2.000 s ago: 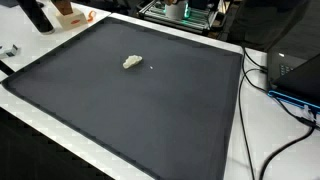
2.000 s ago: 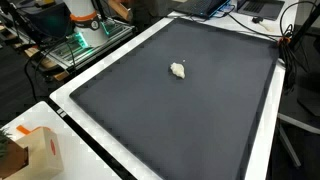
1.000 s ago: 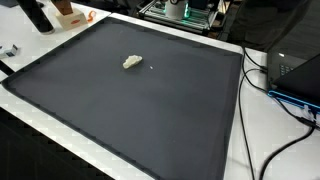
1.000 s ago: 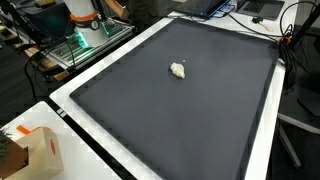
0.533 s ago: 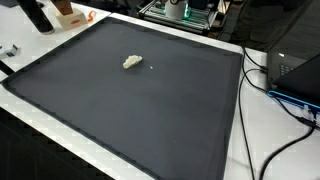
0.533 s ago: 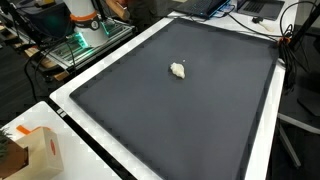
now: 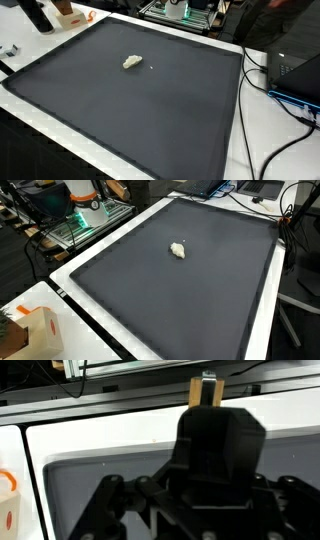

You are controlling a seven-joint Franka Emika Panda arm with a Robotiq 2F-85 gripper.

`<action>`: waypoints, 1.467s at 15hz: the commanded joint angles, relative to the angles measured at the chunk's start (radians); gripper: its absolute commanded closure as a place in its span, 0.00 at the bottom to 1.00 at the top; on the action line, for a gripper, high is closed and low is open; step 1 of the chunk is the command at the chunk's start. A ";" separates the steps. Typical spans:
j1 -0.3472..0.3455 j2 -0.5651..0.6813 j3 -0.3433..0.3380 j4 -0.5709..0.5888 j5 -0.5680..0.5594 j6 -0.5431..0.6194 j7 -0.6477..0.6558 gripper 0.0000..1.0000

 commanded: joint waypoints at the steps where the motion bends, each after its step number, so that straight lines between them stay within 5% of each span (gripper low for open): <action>1: -0.002 0.000 0.001 0.001 0.001 -0.001 -0.001 0.52; 17: -0.002 0.000 0.001 0.001 0.001 -0.001 -0.001 0.52; 18: -0.003 0.019 -0.003 0.006 -0.003 0.021 -0.010 0.77; 22: -0.002 0.053 -0.027 0.009 -0.015 0.180 -0.071 0.77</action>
